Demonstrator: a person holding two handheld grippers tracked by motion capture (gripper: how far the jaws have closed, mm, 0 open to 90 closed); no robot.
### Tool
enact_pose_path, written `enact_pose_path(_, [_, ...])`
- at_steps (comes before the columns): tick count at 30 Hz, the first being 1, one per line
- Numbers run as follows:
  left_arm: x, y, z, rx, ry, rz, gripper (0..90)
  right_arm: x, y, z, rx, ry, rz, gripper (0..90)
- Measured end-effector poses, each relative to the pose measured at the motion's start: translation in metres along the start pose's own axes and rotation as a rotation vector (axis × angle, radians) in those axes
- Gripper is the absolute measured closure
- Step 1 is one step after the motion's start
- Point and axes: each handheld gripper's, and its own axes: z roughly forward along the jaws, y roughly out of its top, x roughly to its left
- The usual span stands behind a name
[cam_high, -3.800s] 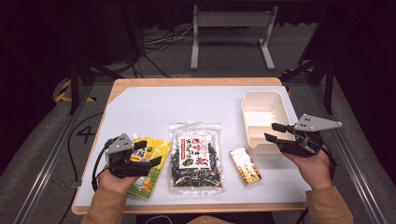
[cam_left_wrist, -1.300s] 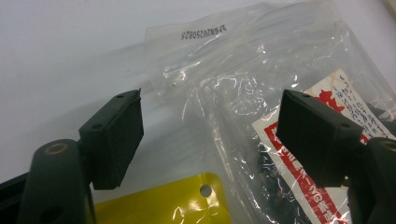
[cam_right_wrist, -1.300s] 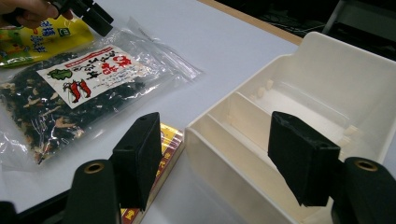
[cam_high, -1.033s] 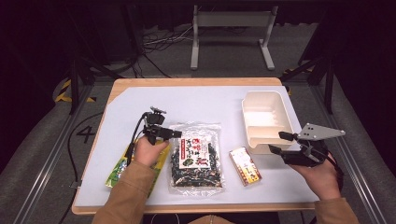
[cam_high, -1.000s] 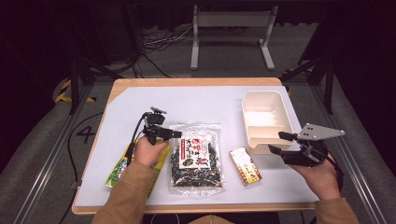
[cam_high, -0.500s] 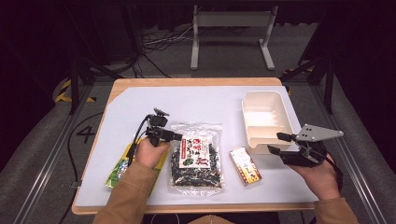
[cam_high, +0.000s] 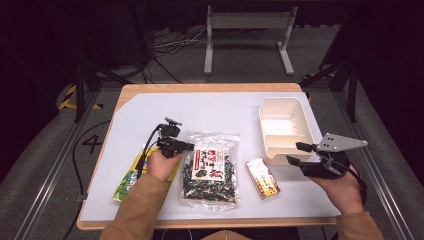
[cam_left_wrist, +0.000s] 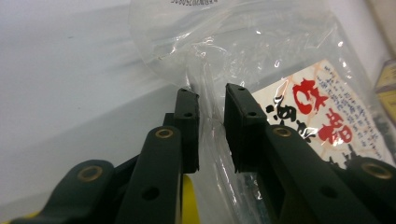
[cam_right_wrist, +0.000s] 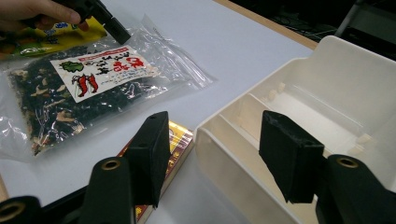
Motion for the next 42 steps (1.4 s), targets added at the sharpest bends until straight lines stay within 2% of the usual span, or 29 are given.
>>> enact_pose_path(6, [-0.004,0.001,-0.01,-0.03,-0.016,0.013,80.9,-0.001,0.0,-0.002,-0.003,0.0,0.002,46.5])
enact_pose_path(9, [-0.009,0.001,-0.02,-0.07,-0.042,0.015,81.8,-0.001,0.0,-0.002,-0.008,0.0,0.0,47.1])
enact_pose_path(13, [-0.018,0.002,-0.036,-0.114,-0.063,0.062,82.3,0.0,0.001,-0.003,-0.013,0.0,0.0,47.4])
enact_pose_path(17, [-0.026,0.001,-0.048,-0.149,-0.081,0.082,82.8,0.0,0.002,-0.003,-0.016,0.001,-0.001,47.7])
enact_pose_path(20, [-0.035,0.001,-0.059,-0.185,-0.095,0.118,83.2,0.0,0.003,-0.003,-0.021,-0.009,0.004,44.8])
enact_pose_path(21, [-0.035,0.001,-0.059,-0.185,-0.095,0.118,83.4,0.0,0.003,-0.003,-0.021,-0.009,0.004,44.8])
enact_pose_path(26, [-0.05,-0.001,-0.075,-0.241,-0.113,0.177,83.8,0.0,0.003,-0.005,-0.033,-0.01,0.007,45.0])
enact_pose_path(30, [-0.066,-0.003,-0.087,-0.266,-0.1,0.24,83.9,0.001,0.005,-0.005,-0.037,-0.011,0.002,45.4])
enact_pose_path(33, [-0.077,-0.005,-0.097,-0.296,-0.108,0.286,84.3,0.002,0.006,-0.005,-0.036,-0.008,0.001,46.3])
enact_pose_path(34, [-0.077,-0.005,-0.097,-0.296,-0.108,0.286,84.5,0.003,0.006,-0.005,-0.036,-0.007,0.001,46.5])
enact_pose_path(39, [-0.092,-0.01,-0.111,-0.336,-0.175,0.334,85.1,0.005,0.009,-0.004,-0.036,0.001,-0.006,47.3])
enact_pose_path(42, [-0.099,-0.012,-0.115,-0.346,-0.182,0.356,85.3,0.006,0.011,-0.004,-0.044,0.021,-0.001,47.8])
